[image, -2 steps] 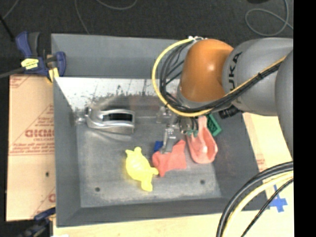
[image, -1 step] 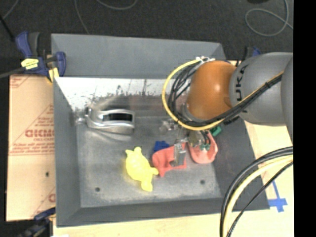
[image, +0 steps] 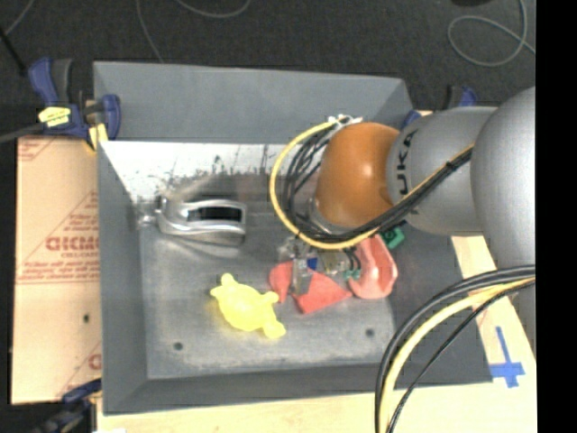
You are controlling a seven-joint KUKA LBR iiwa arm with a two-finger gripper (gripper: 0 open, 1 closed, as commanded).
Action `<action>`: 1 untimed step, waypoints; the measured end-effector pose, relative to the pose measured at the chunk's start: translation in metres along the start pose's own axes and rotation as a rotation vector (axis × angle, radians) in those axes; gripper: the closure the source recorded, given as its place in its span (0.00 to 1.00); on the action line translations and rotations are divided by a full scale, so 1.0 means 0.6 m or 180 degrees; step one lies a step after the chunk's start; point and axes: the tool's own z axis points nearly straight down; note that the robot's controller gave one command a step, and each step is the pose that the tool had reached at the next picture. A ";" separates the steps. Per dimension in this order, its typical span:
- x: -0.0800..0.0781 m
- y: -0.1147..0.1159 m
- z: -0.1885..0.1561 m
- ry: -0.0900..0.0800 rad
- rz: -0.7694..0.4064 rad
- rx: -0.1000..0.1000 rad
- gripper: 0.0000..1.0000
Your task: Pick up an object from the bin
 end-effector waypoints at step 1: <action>0.000 0.000 0.000 0.0000 0.0002 -0.0001 1.00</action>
Offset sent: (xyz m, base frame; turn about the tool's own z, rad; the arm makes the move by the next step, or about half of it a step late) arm 0.0039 -0.0055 0.1039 -0.0098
